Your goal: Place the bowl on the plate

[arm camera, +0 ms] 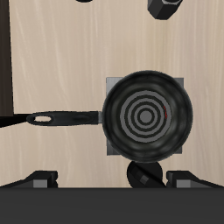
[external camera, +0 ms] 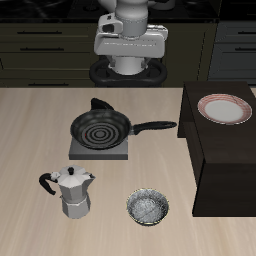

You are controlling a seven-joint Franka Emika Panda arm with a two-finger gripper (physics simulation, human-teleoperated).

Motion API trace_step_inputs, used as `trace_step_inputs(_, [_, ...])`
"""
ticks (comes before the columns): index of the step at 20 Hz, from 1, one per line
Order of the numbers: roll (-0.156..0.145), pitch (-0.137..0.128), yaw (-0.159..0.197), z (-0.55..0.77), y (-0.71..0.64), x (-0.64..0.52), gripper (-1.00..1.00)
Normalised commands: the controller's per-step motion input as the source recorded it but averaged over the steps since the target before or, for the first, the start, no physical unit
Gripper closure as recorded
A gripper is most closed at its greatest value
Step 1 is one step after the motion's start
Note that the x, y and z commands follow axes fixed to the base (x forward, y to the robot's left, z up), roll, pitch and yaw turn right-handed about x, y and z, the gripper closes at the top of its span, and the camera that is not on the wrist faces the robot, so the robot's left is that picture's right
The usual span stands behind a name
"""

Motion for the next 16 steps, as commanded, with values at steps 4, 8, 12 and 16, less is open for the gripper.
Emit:
trace_step_inputs(4, [-0.001,0.013,-0.005,0.00,0.02,0.17,-1.00])
trace_step_inputs(8, [-0.014,0.000,0.004,-0.07,0.01,0.45,-1.00])
trace_step_inputs(12, [0.003,0.015,0.006,-0.05,0.00,0.23,-1.00])
trace_step_inputs(16, [0.006,-0.033,0.005,0.10,0.02,0.18,-1.00])
